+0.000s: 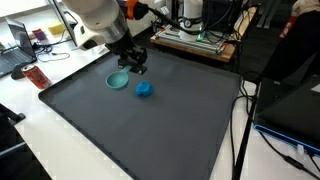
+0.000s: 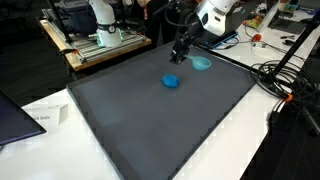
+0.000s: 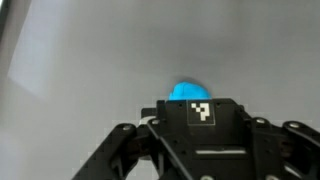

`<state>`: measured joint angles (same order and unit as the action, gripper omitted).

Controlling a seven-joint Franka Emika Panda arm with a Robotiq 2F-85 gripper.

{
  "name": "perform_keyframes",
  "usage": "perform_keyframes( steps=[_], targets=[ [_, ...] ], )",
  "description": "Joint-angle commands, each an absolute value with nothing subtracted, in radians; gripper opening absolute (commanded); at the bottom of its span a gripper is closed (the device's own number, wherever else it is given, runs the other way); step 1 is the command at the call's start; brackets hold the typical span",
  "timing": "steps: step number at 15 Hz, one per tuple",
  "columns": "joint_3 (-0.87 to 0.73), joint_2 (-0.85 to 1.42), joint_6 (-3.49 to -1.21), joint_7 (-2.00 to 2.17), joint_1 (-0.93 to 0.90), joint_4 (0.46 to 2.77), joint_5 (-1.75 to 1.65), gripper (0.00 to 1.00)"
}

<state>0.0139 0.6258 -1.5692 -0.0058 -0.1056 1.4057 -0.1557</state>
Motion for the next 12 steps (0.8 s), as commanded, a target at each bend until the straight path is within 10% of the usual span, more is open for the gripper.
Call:
perform_keyframes(
  steps=[1,11,12],
  targets=[
    [0.024,0.486,-1.559,-0.063,-0.125,1.593,-0.235,0.35],
    [0.084,0.472,-1.427,-0.157,-0.238,1.707,-0.602,0.35],
    [0.090,0.486,-1.441,-0.126,-0.217,1.671,-0.534,0.60]
  ],
)
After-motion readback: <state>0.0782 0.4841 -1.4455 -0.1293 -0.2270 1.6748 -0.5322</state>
